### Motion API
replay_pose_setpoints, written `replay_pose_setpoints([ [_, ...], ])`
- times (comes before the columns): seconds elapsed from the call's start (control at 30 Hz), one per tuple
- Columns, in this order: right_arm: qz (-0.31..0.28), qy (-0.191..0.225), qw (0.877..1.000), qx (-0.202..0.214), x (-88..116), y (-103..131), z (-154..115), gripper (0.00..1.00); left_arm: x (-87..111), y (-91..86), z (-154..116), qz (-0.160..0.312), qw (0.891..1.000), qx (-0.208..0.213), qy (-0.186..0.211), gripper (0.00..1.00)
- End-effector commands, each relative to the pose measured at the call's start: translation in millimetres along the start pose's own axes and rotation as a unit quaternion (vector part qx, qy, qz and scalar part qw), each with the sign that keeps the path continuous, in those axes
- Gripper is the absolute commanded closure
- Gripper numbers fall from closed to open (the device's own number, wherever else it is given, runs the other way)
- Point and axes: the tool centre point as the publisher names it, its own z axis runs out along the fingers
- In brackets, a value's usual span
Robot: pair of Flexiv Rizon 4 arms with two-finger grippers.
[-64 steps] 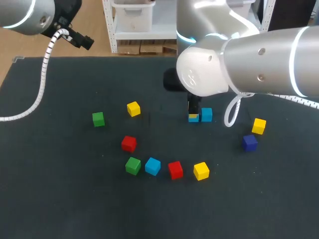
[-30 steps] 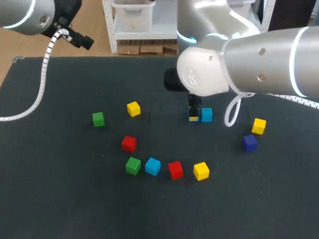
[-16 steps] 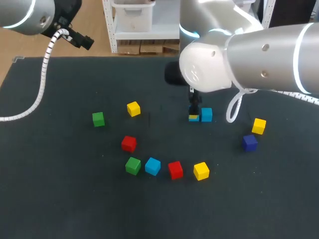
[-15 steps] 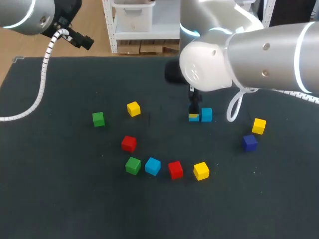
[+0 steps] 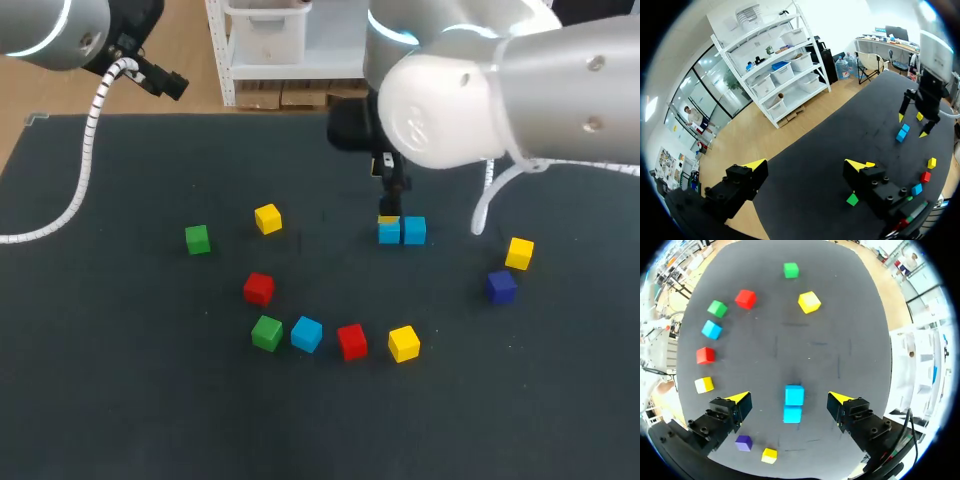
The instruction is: Place the blue cubes, place green cubes on the blue cubes, place the yellow cubes on the green cubes, then place the red cubes on the yellow cubes, and place purple cube on the red cubes.
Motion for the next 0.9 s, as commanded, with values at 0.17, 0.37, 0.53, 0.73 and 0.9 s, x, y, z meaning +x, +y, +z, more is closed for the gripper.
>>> replay_pose_setpoints([
  [0.17, 0.018, -0.02, 0.999, 0.046, 20.3, 18.7, -4.4, 0.0, 0.7, 1.0, -0.4, 0.001, 1.0, 0.002, -0.001, 0.0],
  [0.37, 0.045, -0.035, 0.996, 0.063, 34.2, 10.8, -10.6, 0.0, 0.7, 1.0, -0.4, 0.001, 1.0, 0.002, -0.001, 0.0],
  [0.53, 0.062, -0.032, 0.994, 0.086, 51.5, 0.6, -24.2, 0.0, 0.7, 1.0, -0.4, 0.001, 1.0, 0.002, -0.001, 0.0],
  [0.73, 0.087, -0.025, 0.99, 0.111, 75.3, -13.7, -42.8, 0.0, 0.7, 1.0, -0.4, 0.001, 1.0, 0.002, -0.001, 0.0],
  [0.9, 0.105, -0.019, 0.986, 0.126, 90.0, -25.0, -54.8, 0.0, 0.7, 1.0, -0.4, 0.001, 1.0, 0.002, -0.001, 0.0],
])
